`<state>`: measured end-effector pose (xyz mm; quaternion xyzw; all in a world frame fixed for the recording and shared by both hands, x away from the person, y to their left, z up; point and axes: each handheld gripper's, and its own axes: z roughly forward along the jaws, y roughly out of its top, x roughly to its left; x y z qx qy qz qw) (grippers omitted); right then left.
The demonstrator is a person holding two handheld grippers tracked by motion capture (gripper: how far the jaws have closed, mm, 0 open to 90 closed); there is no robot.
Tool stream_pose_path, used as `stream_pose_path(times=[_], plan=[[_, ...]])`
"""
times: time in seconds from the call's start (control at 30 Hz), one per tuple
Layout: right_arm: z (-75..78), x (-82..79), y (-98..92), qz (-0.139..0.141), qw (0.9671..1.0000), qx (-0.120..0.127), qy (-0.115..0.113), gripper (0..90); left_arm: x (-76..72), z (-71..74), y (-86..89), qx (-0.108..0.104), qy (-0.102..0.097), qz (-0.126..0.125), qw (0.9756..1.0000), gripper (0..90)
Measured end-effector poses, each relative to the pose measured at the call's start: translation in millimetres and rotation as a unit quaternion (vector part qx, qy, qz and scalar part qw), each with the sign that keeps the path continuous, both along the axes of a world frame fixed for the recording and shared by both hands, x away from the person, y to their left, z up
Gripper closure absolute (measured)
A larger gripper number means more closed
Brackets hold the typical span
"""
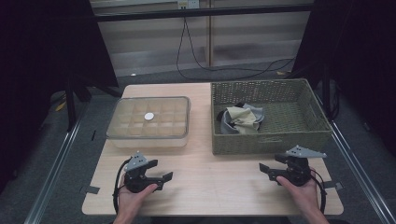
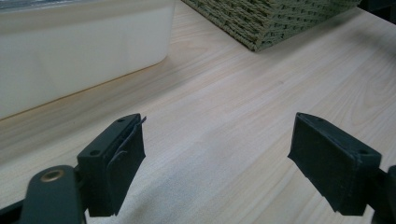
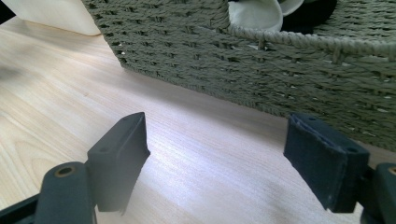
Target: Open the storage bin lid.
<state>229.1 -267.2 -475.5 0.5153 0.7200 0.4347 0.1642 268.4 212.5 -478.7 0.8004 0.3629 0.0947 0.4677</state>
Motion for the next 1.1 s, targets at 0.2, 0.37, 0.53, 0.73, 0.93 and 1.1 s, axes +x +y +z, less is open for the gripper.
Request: stream_pose_path(times=[0.2, 0.37, 0.53, 0.73, 0.93, 1.1], plan=[[-1.1, 0.6, 0.5, 0.005, 1.0000, -0.001, 0.005, 21.4, 1.9, -0.3, -0.2, -0.004, 0.006, 0.000, 1.0000, 17.6], [-1.9, -0.2, 3.0, 0.010, 0.9999, 0.006, 0.011, 22.1, 2.3, 1.4, 0.2, -0.003, 0.001, -0.004, 1.0000, 17.5], [-0.7, 1.8, 9.4, 0.019, 0.9997, 0.008, 0.014, 22.9, 1.6, 5.0, 5.2, -0.025, 0.009, -0.016, 0.9995, 16.3], [7.6, 2.6, 19.0, 0.033, 0.9993, 0.013, 0.006, 24.8, 2.5, 10.1, 16.3, -0.023, 0.014, -0.001, 0.9996, 16.7], [12.1, 6.8, 23.2, 0.041, 0.9990, 0.013, 0.005, 26.1, 3.5, 17.8, 31.1, -0.030, 0.011, 0.010, 0.9994, 17.1], [14.3, 12.4, 27.2, 0.043, 0.9988, 0.017, 0.012, 29.6, 3.1, 23.3, 38.0, -0.021, 0.000, 0.020, 0.9996, 17.1]])
